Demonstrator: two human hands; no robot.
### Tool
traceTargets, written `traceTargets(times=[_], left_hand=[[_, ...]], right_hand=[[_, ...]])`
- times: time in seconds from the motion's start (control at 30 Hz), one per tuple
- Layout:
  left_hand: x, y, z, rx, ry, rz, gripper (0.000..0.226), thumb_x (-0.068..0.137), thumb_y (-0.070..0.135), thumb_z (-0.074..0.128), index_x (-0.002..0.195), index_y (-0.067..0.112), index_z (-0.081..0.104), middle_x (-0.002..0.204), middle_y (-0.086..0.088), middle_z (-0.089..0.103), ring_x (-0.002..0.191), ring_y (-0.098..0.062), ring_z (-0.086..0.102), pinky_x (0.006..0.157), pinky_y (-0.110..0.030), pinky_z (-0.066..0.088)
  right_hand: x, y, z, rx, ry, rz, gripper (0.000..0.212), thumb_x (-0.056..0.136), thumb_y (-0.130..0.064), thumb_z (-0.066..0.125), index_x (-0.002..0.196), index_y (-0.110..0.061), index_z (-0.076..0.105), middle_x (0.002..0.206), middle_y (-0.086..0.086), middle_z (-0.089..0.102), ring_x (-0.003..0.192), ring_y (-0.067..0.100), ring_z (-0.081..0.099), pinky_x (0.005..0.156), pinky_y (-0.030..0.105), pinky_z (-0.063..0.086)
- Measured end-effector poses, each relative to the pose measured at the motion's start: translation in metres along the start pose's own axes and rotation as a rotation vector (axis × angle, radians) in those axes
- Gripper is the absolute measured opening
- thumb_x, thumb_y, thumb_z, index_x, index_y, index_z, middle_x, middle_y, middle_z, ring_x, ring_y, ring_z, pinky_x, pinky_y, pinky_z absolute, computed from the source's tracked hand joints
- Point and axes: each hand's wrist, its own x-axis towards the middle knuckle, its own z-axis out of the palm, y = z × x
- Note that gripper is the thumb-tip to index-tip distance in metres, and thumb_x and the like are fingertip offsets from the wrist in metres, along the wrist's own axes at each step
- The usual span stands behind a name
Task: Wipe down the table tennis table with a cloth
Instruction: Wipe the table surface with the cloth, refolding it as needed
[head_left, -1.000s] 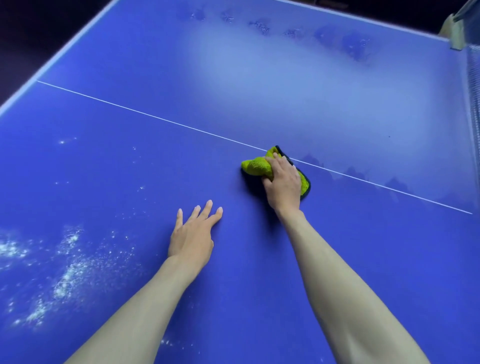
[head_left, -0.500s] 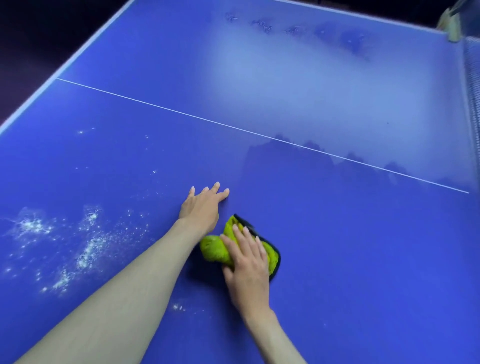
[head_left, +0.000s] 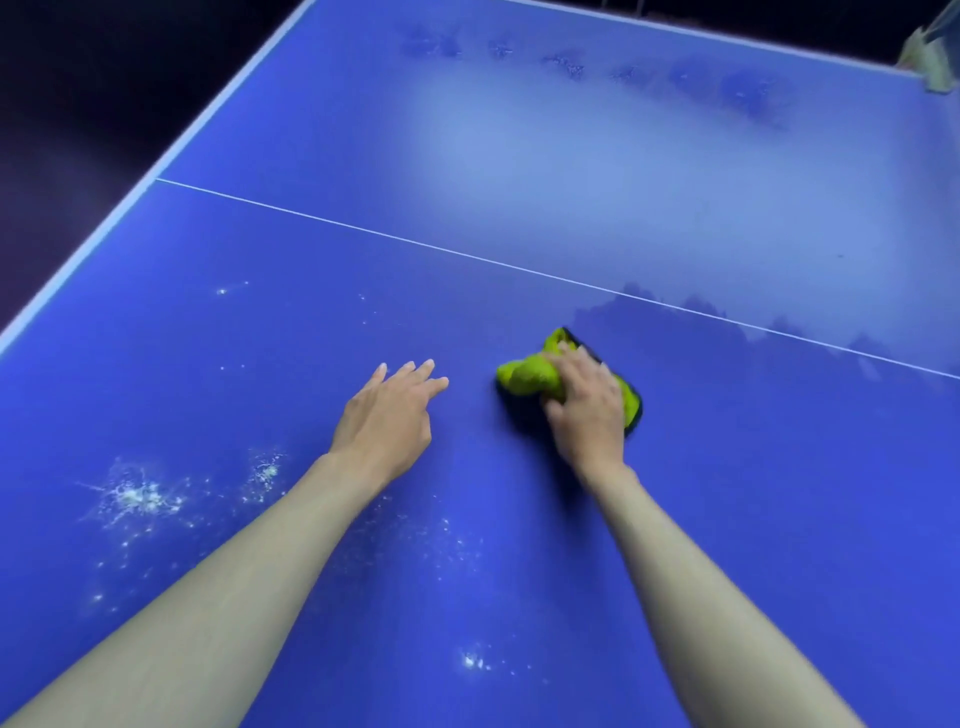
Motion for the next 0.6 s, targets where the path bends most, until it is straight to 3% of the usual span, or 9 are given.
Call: traceTargets(times=[0.13, 0.23, 0.43, 0.6], left_hand=[[0.002, -0.036, 0.01, -0.043, 0.059, -0.015, 0.062, 0.099, 0.003, 0.038, 0.155, 0.028, 0.04, 0.166, 0.012, 0.025, 0.153, -0.009, 0.023, 0.125, -0.028, 0.01], [0.008, -0.053, 0.013, -0.057, 0.102, -0.011, 0.061, 0.097, 0.002, 0.041, 0.153, 0.024, 0.043, 0.165, 0.008, 0.03, 0.152, -0.011, 0.028, 0.126, -0.03, 0.011], [0.02, -0.071, -0.013, -0.076, 0.064, -0.089, 0.06, 0.1, 0.005, 0.039, 0.158, 0.021, 0.034, 0.167, 0.006, 0.026, 0.154, -0.017, 0.024, 0.125, -0.032, 0.015], [0.016, -0.086, -0.025, -0.12, -0.048, -0.245, 0.058, 0.102, 0.007, 0.037, 0.158, 0.02, 0.034, 0.167, 0.007, 0.025, 0.154, -0.029, 0.022, 0.12, -0.041, 0.026]], right_hand=[[0.097, -0.005, 0.007, 0.0, 0.08, 0.095, 0.059, 0.082, -0.023, 0.066, 0.14, -0.022, 0.062, 0.148, 0.007, 0.059, 0.14, 0.031, 0.05, 0.119, 0.047, 0.034], [0.105, -0.021, 0.019, 0.016, 0.148, 0.172, 0.054, 0.086, -0.018, 0.068, 0.14, -0.023, 0.061, 0.143, 0.006, 0.06, 0.138, 0.03, 0.049, 0.12, 0.047, 0.03], [-0.034, -0.075, 0.039, 0.046, 0.023, 0.068, 0.068, 0.076, -0.013, 0.071, 0.141, -0.032, 0.059, 0.161, -0.007, 0.046, 0.153, 0.02, 0.036, 0.126, 0.047, 0.024], [-0.17, -0.126, 0.056, 0.023, -0.084, -0.078, 0.081, 0.068, -0.021, 0.071, 0.144, -0.04, 0.055, 0.164, -0.015, 0.037, 0.156, 0.01, 0.027, 0.126, 0.038, 0.022]])
